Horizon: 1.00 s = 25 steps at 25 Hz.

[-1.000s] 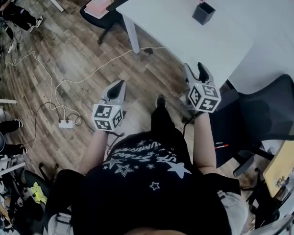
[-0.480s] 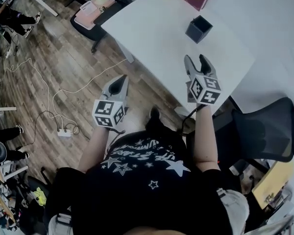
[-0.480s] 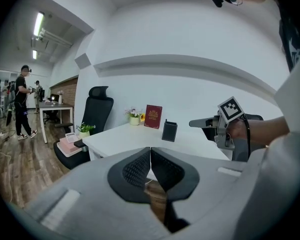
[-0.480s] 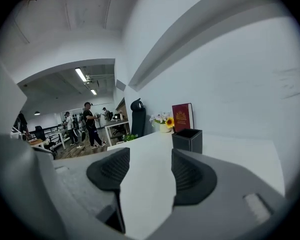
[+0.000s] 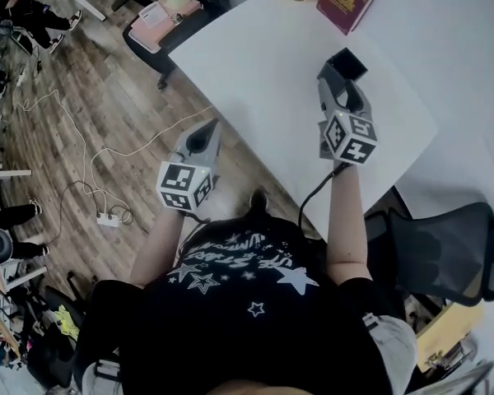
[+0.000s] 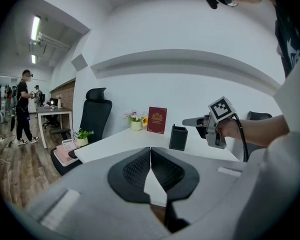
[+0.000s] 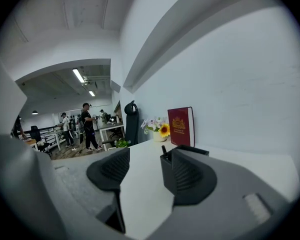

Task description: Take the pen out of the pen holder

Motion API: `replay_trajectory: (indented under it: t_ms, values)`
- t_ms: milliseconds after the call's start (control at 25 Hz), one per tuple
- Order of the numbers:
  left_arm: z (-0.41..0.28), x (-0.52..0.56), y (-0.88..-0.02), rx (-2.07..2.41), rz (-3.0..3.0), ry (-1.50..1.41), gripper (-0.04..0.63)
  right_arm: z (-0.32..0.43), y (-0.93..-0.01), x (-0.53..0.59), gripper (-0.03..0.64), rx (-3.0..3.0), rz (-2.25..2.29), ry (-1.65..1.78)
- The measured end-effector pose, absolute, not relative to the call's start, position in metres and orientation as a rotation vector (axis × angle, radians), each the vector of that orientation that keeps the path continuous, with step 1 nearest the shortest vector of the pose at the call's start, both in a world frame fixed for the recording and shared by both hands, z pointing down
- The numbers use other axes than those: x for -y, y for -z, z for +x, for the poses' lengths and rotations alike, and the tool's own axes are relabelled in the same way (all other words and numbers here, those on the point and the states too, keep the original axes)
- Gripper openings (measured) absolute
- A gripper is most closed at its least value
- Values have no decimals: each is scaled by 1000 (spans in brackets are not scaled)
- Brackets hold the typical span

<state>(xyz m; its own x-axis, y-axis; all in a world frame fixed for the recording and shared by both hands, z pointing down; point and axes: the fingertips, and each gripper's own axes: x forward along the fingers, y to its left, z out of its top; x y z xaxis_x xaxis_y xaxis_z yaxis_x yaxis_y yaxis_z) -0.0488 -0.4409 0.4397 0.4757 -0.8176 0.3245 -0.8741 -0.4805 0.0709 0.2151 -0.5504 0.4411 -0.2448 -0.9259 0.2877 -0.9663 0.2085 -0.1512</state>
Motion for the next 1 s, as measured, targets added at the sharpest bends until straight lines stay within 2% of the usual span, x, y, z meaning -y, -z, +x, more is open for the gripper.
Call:
replay_trajectory:
  t_ms: [240,320,480,600,760,920,1000]
  values:
    - [-37,457,-446,1459,2472,-401,12,219,-443,594,256,2277,1857,-396]
    - [-36,459,-448,1460,2466,-418,12,217,-442,605,203,2268,1859,-384]
    - [-36,465,-453,1473,2444,-443,12,218,-452,621,200,2207,1836,-374]
    - [-35,470,-457,1479,2431,-450,12,222,-463,628,125,2144,1826,-385]
    - [-35,474,-457,1484,2431,-452,12,221,-471,628,122,2083,1806,-384]
    - [-30,478,-459,1464,2439,-449,12,221,-475,628,56,2032,1786,-365]
    - [-26,479,-460,1457,2442,-444,12,221,-476,629,46,2039,1783,-379]
